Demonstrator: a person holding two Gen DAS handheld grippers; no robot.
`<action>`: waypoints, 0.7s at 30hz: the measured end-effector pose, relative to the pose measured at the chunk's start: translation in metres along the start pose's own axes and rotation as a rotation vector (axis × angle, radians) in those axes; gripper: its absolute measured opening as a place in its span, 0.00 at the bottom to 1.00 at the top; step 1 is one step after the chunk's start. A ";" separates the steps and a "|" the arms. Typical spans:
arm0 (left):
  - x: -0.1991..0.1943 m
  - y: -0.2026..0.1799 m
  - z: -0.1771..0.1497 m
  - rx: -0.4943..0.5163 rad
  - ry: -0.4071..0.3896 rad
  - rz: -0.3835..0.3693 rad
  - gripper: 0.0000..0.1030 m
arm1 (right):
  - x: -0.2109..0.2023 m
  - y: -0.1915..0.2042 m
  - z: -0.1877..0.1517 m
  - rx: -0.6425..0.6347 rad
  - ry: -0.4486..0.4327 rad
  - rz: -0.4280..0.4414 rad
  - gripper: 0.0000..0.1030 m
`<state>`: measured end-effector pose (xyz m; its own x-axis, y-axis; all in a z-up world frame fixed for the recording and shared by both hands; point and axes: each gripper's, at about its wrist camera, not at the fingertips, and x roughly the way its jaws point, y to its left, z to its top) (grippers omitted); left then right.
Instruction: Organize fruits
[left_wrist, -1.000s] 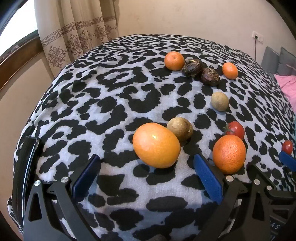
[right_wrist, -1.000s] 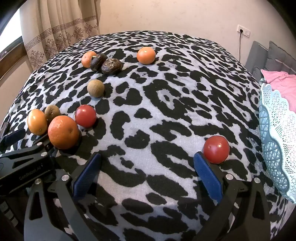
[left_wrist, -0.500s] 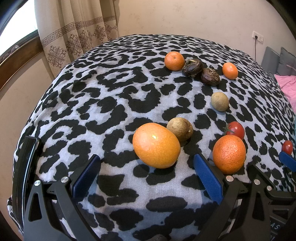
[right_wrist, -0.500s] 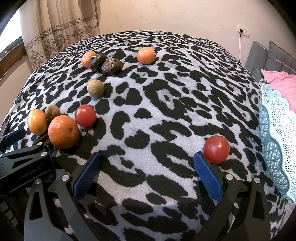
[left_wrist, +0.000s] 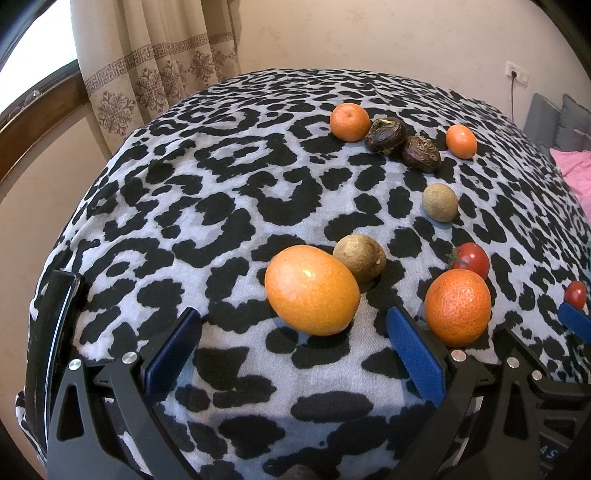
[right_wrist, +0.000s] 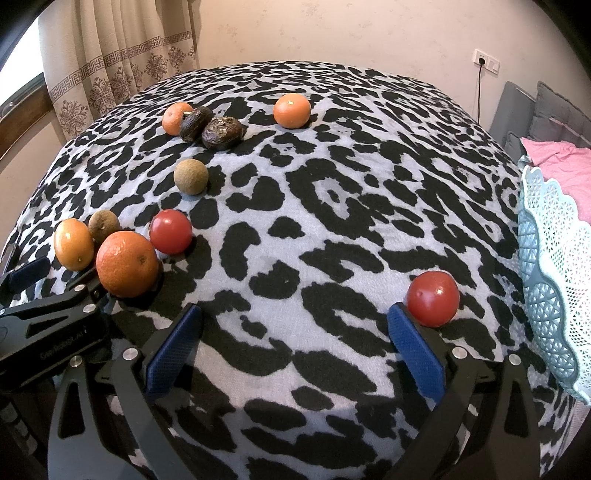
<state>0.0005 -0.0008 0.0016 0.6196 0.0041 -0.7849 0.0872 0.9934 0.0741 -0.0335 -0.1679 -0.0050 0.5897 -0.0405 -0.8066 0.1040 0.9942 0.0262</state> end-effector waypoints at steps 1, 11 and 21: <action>-0.001 0.000 -0.001 -0.001 0.000 0.000 0.95 | 0.000 -0.001 0.000 0.002 0.000 0.003 0.98; -0.001 0.001 -0.001 0.000 0.000 0.000 0.95 | 0.002 0.000 -0.001 0.003 0.001 0.005 0.98; -0.001 0.001 -0.002 0.000 0.000 -0.001 0.95 | 0.002 -0.001 -0.001 0.003 0.000 0.006 0.98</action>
<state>-0.0013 0.0002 0.0016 0.6198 0.0033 -0.7848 0.0875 0.9935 0.0733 -0.0336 -0.1684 -0.0072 0.5904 -0.0347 -0.8064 0.1029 0.9942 0.0325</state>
